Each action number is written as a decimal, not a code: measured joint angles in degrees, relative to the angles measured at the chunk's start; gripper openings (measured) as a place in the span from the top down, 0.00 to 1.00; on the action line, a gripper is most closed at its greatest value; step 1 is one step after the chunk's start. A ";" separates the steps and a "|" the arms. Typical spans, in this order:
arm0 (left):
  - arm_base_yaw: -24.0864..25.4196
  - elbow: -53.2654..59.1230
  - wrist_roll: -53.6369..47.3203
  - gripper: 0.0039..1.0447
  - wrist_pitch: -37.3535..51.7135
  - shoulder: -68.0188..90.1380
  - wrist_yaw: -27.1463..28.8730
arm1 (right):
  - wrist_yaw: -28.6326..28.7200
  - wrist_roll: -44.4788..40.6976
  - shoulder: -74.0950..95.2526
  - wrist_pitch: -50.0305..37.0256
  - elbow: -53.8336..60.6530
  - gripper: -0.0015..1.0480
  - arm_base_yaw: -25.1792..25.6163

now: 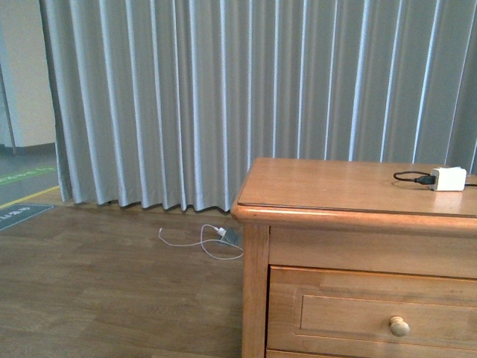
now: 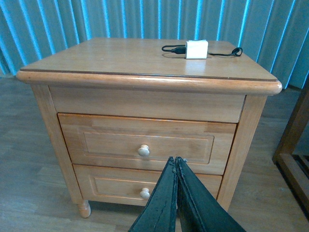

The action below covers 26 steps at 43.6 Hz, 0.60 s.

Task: Place pink marker in drawer with both arms

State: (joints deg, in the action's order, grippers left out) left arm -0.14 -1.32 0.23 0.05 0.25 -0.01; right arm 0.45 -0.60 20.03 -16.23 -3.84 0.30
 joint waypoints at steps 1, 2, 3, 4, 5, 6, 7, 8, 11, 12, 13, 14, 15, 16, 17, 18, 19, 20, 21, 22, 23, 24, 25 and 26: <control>0.00 0.00 0.00 0.06 0.00 0.00 0.00 | -0.02 0.00 -0.37 0.17 0.13 0.98 -0.02; 0.00 0.00 0.02 0.06 0.00 0.00 0.00 | -0.20 0.00 -0.74 0.42 0.31 0.99 -0.07; 0.00 0.00 0.00 0.06 0.00 0.00 0.02 | -0.26 0.02 -1.11 0.63 0.44 0.99 -0.07; 0.00 0.00 0.02 0.06 0.00 0.00 0.02 | -0.42 0.02 -1.46 0.87 0.59 0.99 -0.07; 0.00 0.00 0.02 0.06 0.00 0.00 0.02 | -0.39 0.02 -1.81 1.14 0.72 0.99 -0.07; 0.00 0.00 0.00 0.06 0.00 0.00 0.02 | -0.39 0.02 -2.14 1.36 0.85 0.99 -0.07; 0.00 0.00 0.00 0.06 0.00 0.00 0.02 | -0.39 0.02 -2.49 1.60 1.01 0.99 -0.07; 0.00 0.00 0.00 0.06 0.00 0.00 0.00 | -0.39 0.02 -2.84 1.86 1.11 0.99 -0.07; 0.00 0.00 0.02 0.06 0.00 0.00 0.00 | -0.39 0.02 -3.80 2.49 1.42 0.99 -0.09; 0.00 0.00 0.02 0.06 -0.02 0.00 0.02 | -0.39 0.02 -4.13 2.69 1.49 0.99 -0.09; 0.00 0.00 0.02 0.06 -0.02 0.00 0.02 | -0.39 0.00 -4.44 2.91 1.55 0.99 -0.09; 0.00 0.00 0.02 0.06 -0.02 0.00 0.00 | -0.39 0.00 -4.74 3.13 1.60 0.99 -0.09; 0.00 0.00 0.02 0.06 -0.02 0.00 0.00 | -0.39 0.00 -5.05 3.28 1.73 0.99 -0.09; 0.00 0.00 0.02 0.06 -0.02 0.00 0.00 | -0.39 0.00 -5.60 2.73 2.40 0.99 -0.09; 0.00 0.00 0.00 0.06 -0.02 0.00 0.00 | -0.42 0.00 -5.95 2.51 2.91 0.99 -0.09; 0.00 0.00 0.02 0.06 -0.02 0.00 0.00 | -0.39 0.02 -6.29 2.56 3.37 0.99 -0.09; 0.00 0.00 0.02 0.06 -0.02 0.00 0.02 | -0.42 0.00 -6.64 2.84 3.54 0.99 -0.09; 0.00 0.00 0.02 0.06 -0.02 0.00 0.02 | -0.42 0.00 -6.88 3.15 3.54 0.99 -0.09; 0.00 0.00 0.02 0.06 -0.02 0.00 0.00 | -0.42 0.02 -7.10 3.21 3.54 0.99 -0.09; 0.00 0.00 0.00 0.06 -0.02 0.00 0.00 | -0.42 0.02 -7.34 3.45 3.54 0.99 -0.09; 0.00 0.00 0.02 0.06 -0.02 0.00 0.00 | -0.42 0.02 -7.65 3.83 3.54 0.99 -0.09; 0.00 0.00 0.02 0.06 -0.02 0.00 0.02 | -0.39 0.02 -7.98 4.11 3.54 0.99 -0.09; 0.00 0.00 0.02 0.06 -0.02 0.00 0.00 | -0.39 0.02 -8.26 4.37 3.54 0.99 -0.09; 0.00 0.00 0.02 0.06 -0.02 0.00 0.00 | -0.39 0.02 -8.55 4.61 3.54 0.99 -0.11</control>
State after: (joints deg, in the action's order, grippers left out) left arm -0.14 -1.32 0.25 0.03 0.25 -0.01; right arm 0.05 -0.58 11.49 -11.62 -0.30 0.19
